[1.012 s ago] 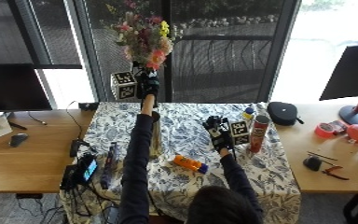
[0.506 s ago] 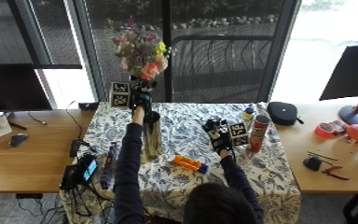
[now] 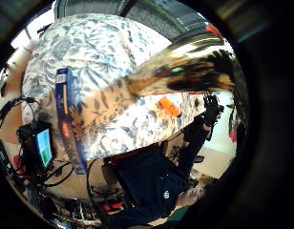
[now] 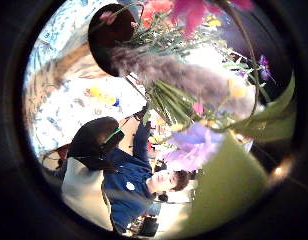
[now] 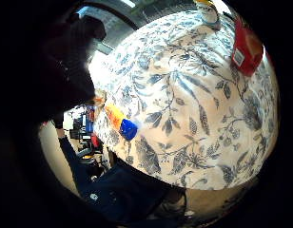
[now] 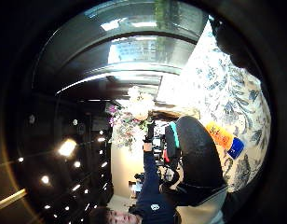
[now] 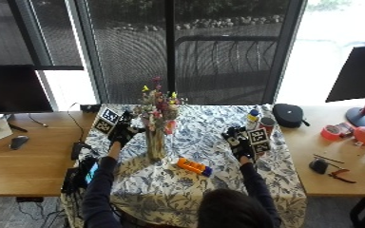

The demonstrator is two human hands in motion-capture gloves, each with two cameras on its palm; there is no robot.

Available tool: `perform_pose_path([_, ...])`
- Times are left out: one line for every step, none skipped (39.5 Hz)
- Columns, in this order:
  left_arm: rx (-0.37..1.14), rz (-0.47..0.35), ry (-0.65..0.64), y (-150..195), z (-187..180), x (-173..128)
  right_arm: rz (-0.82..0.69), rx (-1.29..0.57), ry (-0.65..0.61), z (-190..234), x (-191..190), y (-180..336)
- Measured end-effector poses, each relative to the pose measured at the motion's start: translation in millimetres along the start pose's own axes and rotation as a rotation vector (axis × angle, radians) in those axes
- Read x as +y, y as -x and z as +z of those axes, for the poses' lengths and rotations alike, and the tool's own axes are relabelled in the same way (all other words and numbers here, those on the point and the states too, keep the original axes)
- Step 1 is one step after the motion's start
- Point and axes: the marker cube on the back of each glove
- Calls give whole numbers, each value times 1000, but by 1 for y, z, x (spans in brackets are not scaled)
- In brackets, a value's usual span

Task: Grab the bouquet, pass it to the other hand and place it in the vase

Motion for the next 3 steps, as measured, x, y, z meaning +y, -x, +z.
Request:
perform_pose_path([-3,0,-6,-2,-3,3,29,22,-10,1,-12,-15])
perform_pose_path([-4,-1,-12,-4,-6,6,46,32,-17,1,-16,-20])
perform_pose_path([-6,-4,-17,-6,-9,9,59,39,-21,1,-17,-21])
